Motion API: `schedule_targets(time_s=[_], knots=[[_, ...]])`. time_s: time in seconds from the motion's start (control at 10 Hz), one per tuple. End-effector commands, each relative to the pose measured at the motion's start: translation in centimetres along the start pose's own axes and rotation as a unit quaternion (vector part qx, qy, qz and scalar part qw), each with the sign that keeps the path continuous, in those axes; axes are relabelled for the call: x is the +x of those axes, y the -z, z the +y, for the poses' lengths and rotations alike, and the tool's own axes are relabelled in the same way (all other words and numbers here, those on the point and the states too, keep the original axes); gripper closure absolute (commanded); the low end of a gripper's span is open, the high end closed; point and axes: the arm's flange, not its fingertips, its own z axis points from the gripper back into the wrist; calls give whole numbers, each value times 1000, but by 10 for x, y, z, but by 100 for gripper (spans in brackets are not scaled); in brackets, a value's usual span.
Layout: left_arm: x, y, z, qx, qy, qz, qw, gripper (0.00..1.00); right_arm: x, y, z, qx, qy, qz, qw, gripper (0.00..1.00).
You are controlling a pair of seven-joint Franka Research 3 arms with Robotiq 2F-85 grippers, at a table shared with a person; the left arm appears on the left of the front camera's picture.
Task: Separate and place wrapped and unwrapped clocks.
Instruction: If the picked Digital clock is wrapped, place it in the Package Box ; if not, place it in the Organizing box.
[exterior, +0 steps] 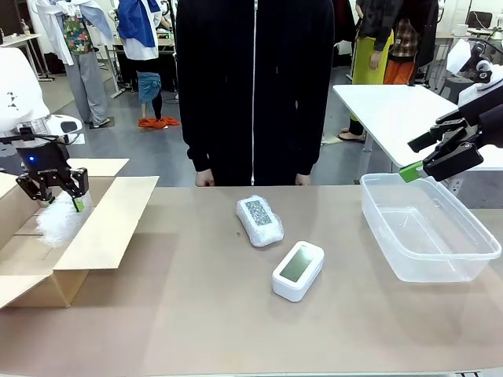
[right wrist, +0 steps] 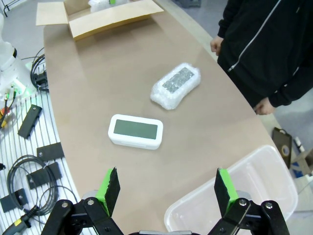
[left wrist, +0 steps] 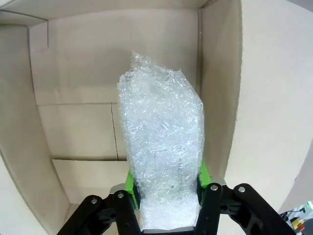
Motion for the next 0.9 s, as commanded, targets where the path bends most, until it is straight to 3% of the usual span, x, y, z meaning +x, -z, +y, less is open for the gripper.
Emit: schedule_targets(time_s=[0.0, 0.1, 0.8], knots=[[6, -5, 0, 3, -3, -5, 1000, 47, -1, 3, -1, 11, -1, -6, 1000, 0], [7, -5, -2, 1, -13, -5, 1000, 0, -1, 3, -1, 11, -1, -6, 1000, 0], [0, -24, -10, 8, -5, 8, 1000, 0, -1, 3, -1, 11, -1, -6, 1000, 0]])
